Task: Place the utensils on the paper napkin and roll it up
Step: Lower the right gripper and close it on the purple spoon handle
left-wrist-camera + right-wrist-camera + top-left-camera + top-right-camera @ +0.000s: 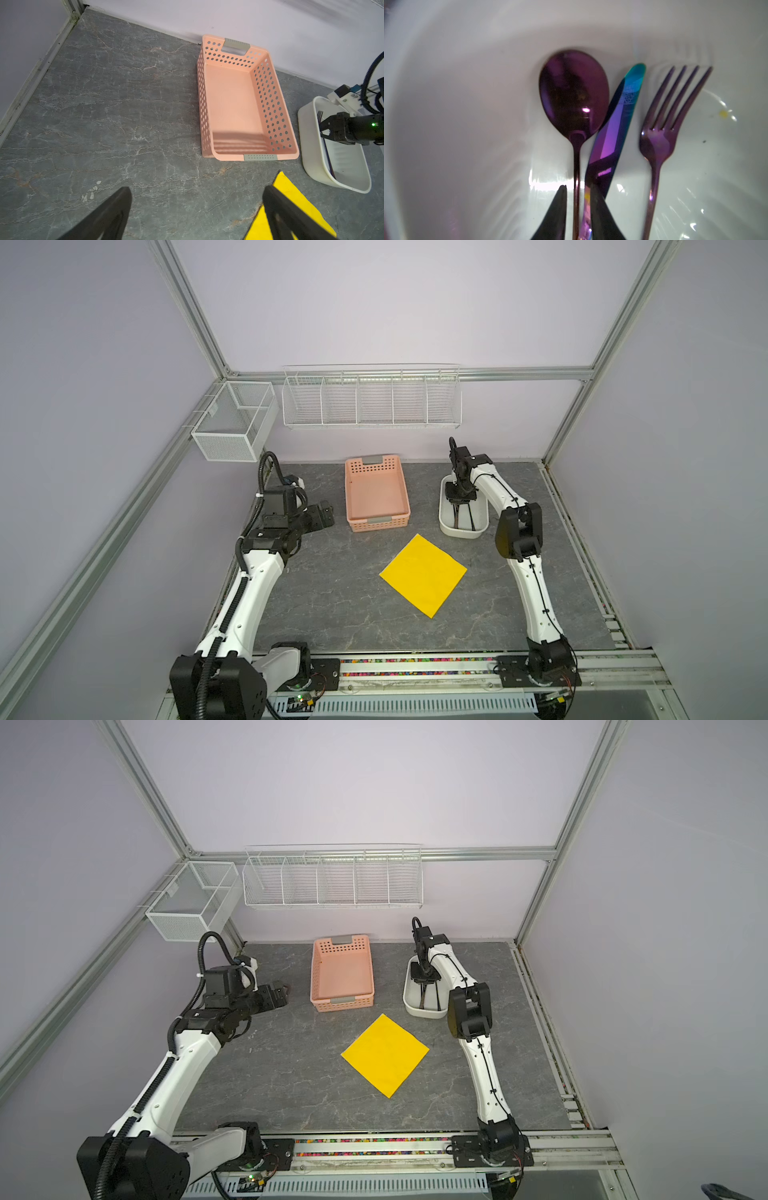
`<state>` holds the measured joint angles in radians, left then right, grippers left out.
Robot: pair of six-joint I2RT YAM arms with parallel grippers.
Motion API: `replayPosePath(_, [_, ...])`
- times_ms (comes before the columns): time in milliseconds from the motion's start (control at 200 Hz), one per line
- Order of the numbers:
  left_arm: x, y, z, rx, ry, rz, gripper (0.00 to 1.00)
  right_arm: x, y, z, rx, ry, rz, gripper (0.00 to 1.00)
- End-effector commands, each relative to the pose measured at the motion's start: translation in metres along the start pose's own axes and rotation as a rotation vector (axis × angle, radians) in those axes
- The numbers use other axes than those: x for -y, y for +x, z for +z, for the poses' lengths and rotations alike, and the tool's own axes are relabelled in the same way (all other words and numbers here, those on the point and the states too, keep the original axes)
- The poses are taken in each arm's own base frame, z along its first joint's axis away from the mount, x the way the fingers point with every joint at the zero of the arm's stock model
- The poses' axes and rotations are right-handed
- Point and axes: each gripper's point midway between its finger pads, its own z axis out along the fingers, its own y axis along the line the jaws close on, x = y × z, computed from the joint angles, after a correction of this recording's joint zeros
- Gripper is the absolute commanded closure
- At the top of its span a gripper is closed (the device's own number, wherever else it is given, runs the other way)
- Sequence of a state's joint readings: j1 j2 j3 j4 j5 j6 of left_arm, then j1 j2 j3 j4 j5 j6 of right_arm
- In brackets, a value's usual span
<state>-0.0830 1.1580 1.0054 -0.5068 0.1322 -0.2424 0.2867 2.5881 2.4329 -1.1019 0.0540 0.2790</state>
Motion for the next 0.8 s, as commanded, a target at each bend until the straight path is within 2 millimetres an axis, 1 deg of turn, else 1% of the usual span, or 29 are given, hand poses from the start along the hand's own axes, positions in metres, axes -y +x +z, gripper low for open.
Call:
replayPosePath(0, [-0.005,0.006,0.003,-0.021,-0.013,-0.011,0.02,0.004,0.002,0.011,-0.022,0.000,-0.010,0.78])
replayPosePath(185, [-0.007,0.006,0.003,-0.022,-0.021,-0.010,0.02,0.006,0.001,0.018,-0.021,-0.001,-0.005,0.79])
replayPosePath(330, [-0.007,0.007,0.004,-0.025,-0.022,-0.012,0.02,0.005,0.003,0.024,-0.032,-0.004,-0.016,0.81])
replayPosePath(565, [-0.007,0.007,0.004,-0.025,-0.024,-0.010,0.02,0.007,0.005,0.032,-0.044,0.009,-0.014,0.82])
replayPosePath(795, [-0.008,0.008,0.005,-0.028,-0.027,-0.009,0.02,0.004,0.007,0.041,-0.050,0.008,-0.015,0.84])
